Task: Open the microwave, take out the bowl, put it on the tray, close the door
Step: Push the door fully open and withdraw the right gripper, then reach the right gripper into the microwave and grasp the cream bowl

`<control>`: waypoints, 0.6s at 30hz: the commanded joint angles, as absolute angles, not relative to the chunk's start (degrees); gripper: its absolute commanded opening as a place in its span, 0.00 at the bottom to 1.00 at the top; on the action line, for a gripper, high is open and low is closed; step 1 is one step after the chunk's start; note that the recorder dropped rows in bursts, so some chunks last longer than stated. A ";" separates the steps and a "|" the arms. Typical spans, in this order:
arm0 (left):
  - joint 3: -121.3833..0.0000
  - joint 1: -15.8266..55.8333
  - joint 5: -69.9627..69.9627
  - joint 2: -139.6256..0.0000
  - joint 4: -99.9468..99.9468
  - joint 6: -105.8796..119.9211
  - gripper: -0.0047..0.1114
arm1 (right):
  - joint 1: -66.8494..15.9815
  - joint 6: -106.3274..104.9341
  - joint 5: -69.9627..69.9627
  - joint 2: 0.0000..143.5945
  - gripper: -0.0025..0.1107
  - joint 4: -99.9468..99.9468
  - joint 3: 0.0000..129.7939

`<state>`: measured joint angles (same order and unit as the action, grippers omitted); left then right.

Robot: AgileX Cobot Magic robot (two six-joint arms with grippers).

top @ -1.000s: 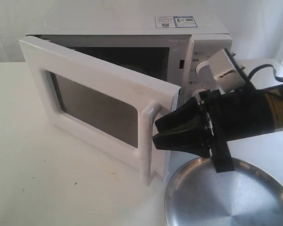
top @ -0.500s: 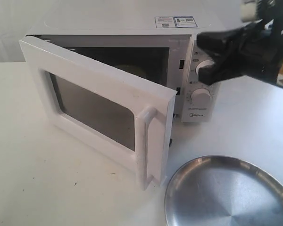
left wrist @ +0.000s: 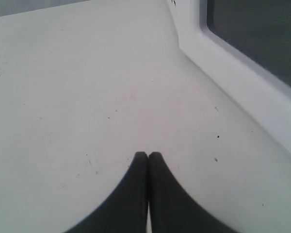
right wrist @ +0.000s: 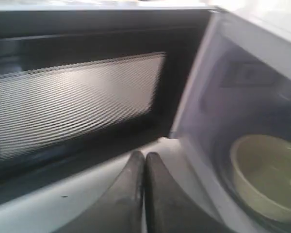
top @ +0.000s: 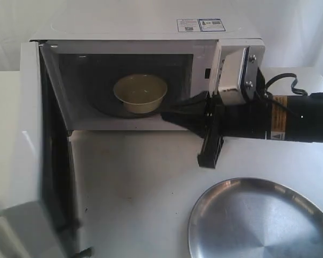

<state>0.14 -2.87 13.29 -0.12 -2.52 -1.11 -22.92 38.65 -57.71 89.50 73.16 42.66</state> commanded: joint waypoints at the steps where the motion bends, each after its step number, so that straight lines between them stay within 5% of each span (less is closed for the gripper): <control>1: 0.00 -2.62 13.34 0.00 -2.20 -1.23 0.04 | -22.95 37.92 -52.24 90.68 0.11 64.41 42.80; 12: 0.00 -2.62 13.34 0.00 -2.20 -1.23 0.04 | -35.58 17.39 -41.57 96.20 0.46 49.23 48.70; 18: 0.00 -2.62 13.34 0.00 -2.20 -1.23 0.04 | -40.05 13.84 -30.01 107.52 0.52 47.78 60.45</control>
